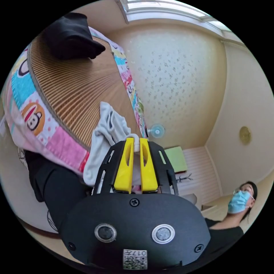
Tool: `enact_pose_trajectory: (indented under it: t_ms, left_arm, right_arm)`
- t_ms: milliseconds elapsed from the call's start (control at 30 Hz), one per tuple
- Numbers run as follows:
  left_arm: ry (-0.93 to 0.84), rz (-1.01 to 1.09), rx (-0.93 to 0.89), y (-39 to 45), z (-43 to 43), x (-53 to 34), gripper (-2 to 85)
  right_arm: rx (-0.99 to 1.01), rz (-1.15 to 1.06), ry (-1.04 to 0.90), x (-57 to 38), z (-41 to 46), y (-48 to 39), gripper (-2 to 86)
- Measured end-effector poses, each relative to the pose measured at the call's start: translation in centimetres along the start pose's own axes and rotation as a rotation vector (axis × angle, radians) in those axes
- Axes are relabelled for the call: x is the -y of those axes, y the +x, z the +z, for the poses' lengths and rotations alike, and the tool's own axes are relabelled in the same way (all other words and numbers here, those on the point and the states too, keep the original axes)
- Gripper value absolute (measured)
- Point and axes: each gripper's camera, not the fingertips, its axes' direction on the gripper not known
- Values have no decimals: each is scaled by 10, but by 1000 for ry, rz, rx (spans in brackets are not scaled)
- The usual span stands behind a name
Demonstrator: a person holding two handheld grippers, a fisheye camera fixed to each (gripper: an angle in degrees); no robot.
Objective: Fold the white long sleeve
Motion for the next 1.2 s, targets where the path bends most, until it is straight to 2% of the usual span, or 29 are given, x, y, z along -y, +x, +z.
enact_pose_trajectory:
  t_ms: [100, 200, 400, 467, 633, 700, 800, 933, 1100, 1200]
  left_arm:
    - [70, -78, 1, -12, 46, 51, 40]
    - [135, -75, 13, -12, 84, 95, 40]
    - [144, -92, 114, -29, 152, 160, 50]
    - [121, -15, 65, -40, 166, 172, 96]
    - [130, 137, 186, -31, 117, 141, 158]
    - [52, 147, 271, -33, 102, 118, 170]
    - [-155, 93, 366, -49, 102, 72, 197]
    - [-210, 52, 326, -56, 99, 15, 134]
    - [-261, -125, 204, -78, 101, 8, 58]
    - [-257, 33, 257, -11, 103, 15, 51]
  right_arm:
    - [-77, 50, 10, 58, 43, 18, 27]
    - [-65, 92, 36, 99, 71, 33, 30]
    - [-171, 41, 77, 148, 119, 49, 50]
    - [-194, 49, 59, 154, 130, 55, 68]
    - [-268, 7, 145, 124, 110, 39, 95]
    - [-240, -64, 127, 94, 112, 22, 53]
    - [-268, -149, 26, 54, 146, 3, 34]
    - [-294, -154, -63, 13, 183, 5, 19]
    - [-205, -101, -87, -23, 169, 37, 7]
    - [-78, -95, -7, -41, 123, 52, 5]
